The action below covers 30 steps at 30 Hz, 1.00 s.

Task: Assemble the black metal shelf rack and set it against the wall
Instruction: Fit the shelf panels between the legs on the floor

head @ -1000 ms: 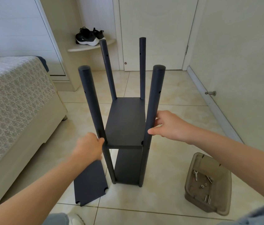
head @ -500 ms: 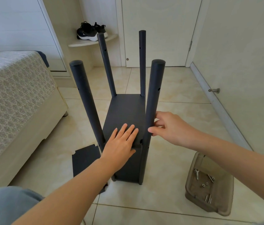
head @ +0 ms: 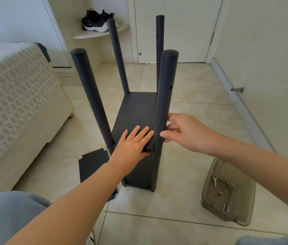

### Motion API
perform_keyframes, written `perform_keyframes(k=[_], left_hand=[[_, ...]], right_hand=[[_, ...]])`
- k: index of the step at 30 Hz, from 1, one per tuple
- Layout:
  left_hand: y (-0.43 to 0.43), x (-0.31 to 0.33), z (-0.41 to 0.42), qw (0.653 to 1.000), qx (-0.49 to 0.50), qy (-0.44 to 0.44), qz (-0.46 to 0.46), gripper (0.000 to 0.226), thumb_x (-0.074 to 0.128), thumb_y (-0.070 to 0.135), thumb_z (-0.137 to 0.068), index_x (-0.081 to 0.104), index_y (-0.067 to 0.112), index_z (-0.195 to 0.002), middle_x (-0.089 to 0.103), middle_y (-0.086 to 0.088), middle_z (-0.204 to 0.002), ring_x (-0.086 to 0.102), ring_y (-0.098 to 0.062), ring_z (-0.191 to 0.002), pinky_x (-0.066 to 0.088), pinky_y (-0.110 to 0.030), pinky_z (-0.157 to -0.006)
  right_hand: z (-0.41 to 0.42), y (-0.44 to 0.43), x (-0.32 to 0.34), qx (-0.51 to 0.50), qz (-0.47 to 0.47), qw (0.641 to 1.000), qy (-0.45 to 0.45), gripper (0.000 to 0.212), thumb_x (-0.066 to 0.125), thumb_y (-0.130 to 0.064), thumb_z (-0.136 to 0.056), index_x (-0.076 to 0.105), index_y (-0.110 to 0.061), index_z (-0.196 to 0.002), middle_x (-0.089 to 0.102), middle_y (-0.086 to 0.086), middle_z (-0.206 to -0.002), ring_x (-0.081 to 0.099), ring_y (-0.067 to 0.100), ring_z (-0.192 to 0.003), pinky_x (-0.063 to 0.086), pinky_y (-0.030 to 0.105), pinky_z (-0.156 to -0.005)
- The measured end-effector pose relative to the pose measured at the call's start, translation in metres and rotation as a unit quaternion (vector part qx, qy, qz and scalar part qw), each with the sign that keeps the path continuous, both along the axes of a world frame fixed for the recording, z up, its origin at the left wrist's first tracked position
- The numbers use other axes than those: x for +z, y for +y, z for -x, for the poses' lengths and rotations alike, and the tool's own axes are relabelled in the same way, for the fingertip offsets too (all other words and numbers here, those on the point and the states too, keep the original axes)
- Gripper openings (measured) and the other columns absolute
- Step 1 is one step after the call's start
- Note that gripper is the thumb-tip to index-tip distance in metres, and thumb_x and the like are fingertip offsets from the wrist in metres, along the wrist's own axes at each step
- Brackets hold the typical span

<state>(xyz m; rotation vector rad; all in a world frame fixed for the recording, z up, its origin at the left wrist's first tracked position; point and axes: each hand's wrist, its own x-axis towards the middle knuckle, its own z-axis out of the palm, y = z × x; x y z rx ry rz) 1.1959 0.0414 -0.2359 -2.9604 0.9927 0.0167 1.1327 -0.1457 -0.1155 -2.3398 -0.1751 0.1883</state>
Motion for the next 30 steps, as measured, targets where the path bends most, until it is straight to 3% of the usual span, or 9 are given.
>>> perform_keyframes(k=[7, 10, 15, 19, 22, 26, 30], left_hand=[[0.002, -0.01, -0.002, 1.0, -0.009, -0.027, 0.014, 0.073, 0.04, 0.049, -0.104, -0.003, 0.033, -0.16, -0.001, 0.008, -0.169, -0.005, -0.022, -0.156, 0.0, -0.045, -0.125], [0.003, -0.014, 0.0, 0.999, -0.021, -0.038, 0.006, 0.074, 0.04, 0.052, -0.104, -0.005, 0.032, -0.16, -0.002, 0.008, -0.169, -0.007, -0.022, -0.156, -0.004, -0.044, -0.124], [-0.001, -0.015, 0.004, 0.999, -0.011, -0.034, -0.001, 0.088, 0.04, 0.067, -0.096, -0.008, 0.029, -0.159, -0.007, 0.005, -0.169, -0.012, -0.023, -0.155, -0.003, -0.049, -0.126], [-0.008, -0.019, 0.012, 0.999, 0.024, -0.043, 0.019, 0.09, 0.035, 0.074, -0.094, -0.005, 0.029, -0.16, -0.005, 0.005, -0.169, -0.011, -0.023, -0.155, -0.009, -0.048, -0.123], [-0.011, -0.023, 0.016, 0.997, 0.038, -0.062, 0.029, 0.089, 0.03, 0.076, -0.093, 0.001, 0.027, -0.161, 0.0, 0.003, -0.169, -0.005, -0.024, -0.156, -0.005, -0.049, -0.124], [-0.012, -0.026, 0.018, 0.994, 0.046, -0.082, 0.05, 0.086, 0.027, 0.076, -0.094, 0.01, 0.026, -0.161, 0.009, 0.003, -0.169, 0.002, -0.024, -0.156, 0.0, -0.049, -0.125], [-0.016, -0.026, 0.018, 0.992, 0.046, -0.098, 0.065, 0.082, 0.027, 0.073, -0.095, 0.019, 0.025, -0.161, 0.018, 0.002, -0.167, 0.011, -0.024, -0.155, 0.009, -0.05, -0.126]], right_hand=[[-0.001, 0.001, -0.001, -0.009, -0.009, 1.0, 0.0, 0.038, 0.056, -0.019, -0.099, 0.049, -0.019, -0.137, 0.069, -0.003, -0.102, 0.07, 0.011, -0.09, 0.047, 0.009, -0.073], [-0.003, 0.0, -0.003, -0.014, -0.013, 1.0, -0.001, 0.039, 0.056, -0.019, -0.099, 0.048, -0.019, -0.138, 0.07, -0.002, -0.109, 0.07, 0.011, -0.091, 0.046, 0.006, -0.07], [-0.004, 0.001, -0.005, -0.02, -0.014, 1.0, -0.011, 0.04, 0.057, -0.02, -0.099, 0.049, -0.02, -0.138, 0.065, -0.01, -0.099, 0.067, 0.004, -0.083, 0.046, 0.002, -0.064], [-0.004, 0.003, -0.006, -0.02, -0.021, 0.999, -0.016, 0.038, 0.057, -0.018, -0.099, 0.05, -0.019, -0.136, 0.067, -0.007, -0.102, 0.067, 0.005, -0.083, 0.046, 0.002, -0.064], [-0.004, 0.003, -0.006, -0.015, -0.015, 1.0, -0.018, 0.039, 0.056, -0.018, -0.099, 0.049, -0.018, -0.137, 0.066, -0.007, -0.099, 0.066, 0.003, -0.08, 0.046, 0.001, -0.064], [-0.004, 0.004, -0.008, -0.028, -0.013, 0.999, -0.026, 0.04, 0.056, -0.02, -0.099, 0.047, -0.019, -0.138, 0.069, -0.001, -0.111, 0.068, 0.009, -0.087, 0.046, 0.006, -0.069], [-0.005, 0.0, -0.009, -0.062, -0.069, 0.996, -0.012, 0.028, 0.062, -0.022, -0.096, 0.052, -0.021, -0.122, 0.071, -0.002, -0.106, 0.07, 0.009, -0.086, 0.048, 0.008, -0.064]])
